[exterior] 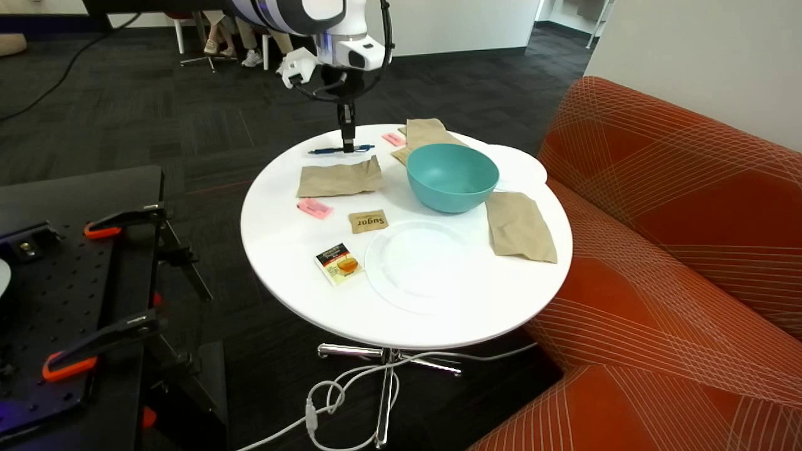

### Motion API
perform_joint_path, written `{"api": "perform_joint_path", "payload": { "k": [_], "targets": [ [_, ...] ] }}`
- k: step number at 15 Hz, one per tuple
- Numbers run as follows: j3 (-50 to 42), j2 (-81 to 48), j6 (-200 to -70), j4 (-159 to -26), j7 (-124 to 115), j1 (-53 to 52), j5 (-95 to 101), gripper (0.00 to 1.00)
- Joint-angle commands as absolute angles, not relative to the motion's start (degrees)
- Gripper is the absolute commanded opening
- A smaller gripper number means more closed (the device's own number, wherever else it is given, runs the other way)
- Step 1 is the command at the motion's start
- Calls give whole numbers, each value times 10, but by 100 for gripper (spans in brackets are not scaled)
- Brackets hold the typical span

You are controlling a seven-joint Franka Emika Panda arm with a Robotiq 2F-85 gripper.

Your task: Put the pen in the bowl

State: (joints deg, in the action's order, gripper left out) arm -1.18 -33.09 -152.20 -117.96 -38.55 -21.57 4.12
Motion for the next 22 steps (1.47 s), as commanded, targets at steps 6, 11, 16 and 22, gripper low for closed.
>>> {"api": "perform_joint_path", "payload": {
  "k": [6,11,16,22],
  "targets": [
    [-60,-191,-1520,-1241,-484,-205,49,3],
    [-87,-179,-1505,-1203,-559,-179,75,3],
    [-108,-208,-1493,-1151,-619,-154,104,3],
    [-118,-280,-1471,-1084,-677,-143,114,3]
  ]
}}
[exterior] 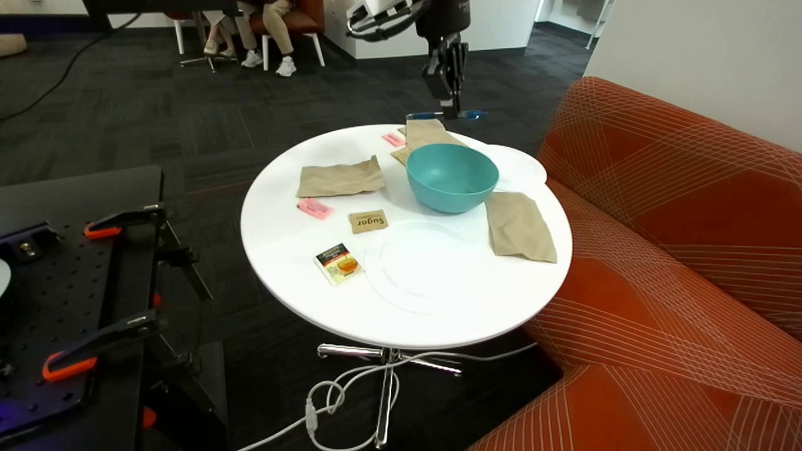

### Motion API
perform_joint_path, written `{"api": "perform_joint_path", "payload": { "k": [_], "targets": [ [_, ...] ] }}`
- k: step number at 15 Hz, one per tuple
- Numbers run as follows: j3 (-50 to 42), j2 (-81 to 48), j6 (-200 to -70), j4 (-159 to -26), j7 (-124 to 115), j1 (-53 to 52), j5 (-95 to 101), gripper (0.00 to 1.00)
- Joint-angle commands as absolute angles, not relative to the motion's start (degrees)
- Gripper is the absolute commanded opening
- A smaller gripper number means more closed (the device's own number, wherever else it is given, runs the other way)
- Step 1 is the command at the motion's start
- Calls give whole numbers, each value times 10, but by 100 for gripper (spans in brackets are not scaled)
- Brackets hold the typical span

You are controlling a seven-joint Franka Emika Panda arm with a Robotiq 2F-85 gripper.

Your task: Put the pen in the bowl

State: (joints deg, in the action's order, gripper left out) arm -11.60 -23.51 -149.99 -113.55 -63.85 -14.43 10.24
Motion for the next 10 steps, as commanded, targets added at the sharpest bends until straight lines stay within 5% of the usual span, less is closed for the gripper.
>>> {"api": "perform_joint_path", "payload": {
  "k": [1,5,7,10],
  "targets": [
    [-122,-296,-1467,-1070,-689,-145,116,3],
    [-129,-346,-1458,-1028,-724,-152,113,3],
    [-128,-360,-1450,-1014,-730,-151,109,39],
    [-129,-372,-1440,-999,-735,-150,109,49]
  ]
}}
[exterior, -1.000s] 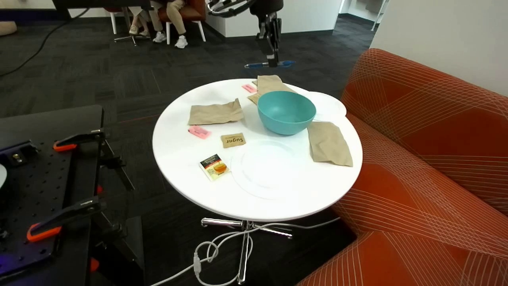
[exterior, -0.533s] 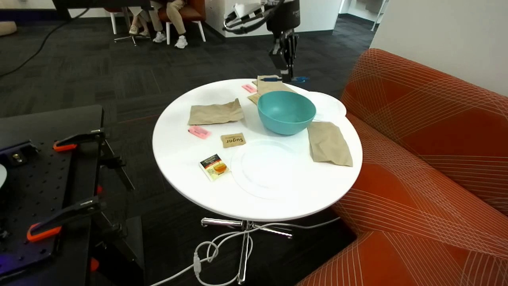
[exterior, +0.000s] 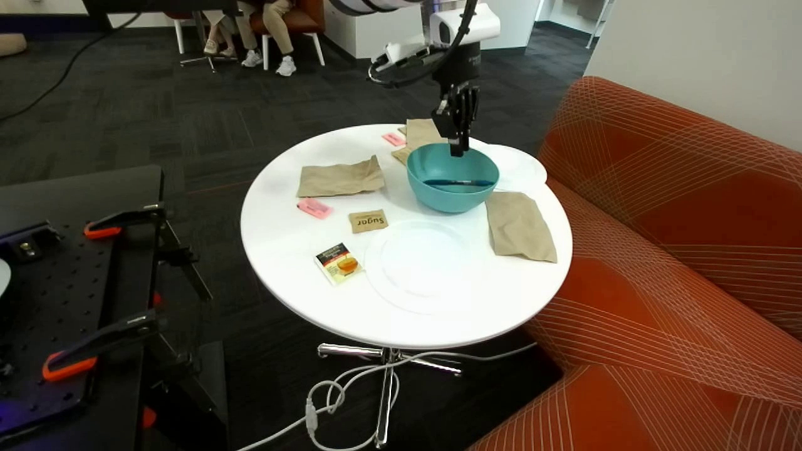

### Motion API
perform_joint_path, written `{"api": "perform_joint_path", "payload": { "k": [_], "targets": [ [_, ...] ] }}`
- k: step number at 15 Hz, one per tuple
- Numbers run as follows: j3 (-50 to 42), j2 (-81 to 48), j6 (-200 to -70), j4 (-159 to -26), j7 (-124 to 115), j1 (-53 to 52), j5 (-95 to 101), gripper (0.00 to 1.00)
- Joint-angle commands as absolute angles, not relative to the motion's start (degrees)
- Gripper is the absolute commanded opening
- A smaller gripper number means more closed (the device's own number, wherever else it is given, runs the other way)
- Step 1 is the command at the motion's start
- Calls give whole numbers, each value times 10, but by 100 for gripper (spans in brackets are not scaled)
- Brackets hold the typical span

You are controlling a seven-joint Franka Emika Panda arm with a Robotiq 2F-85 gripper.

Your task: Put the pen in the bowl

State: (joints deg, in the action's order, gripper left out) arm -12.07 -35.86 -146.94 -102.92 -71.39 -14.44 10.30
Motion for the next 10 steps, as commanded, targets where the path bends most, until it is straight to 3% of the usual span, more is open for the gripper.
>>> {"api": "perform_joint_path", "payload": {
  "k": [1,7,10],
  "targets": [
    [-129,-373,-1438,-997,-735,-150,109,56],
    [-131,-376,-1430,-988,-734,-148,110,99],
    [-133,-375,-1428,-987,-736,-150,112,100]
  ]
}}
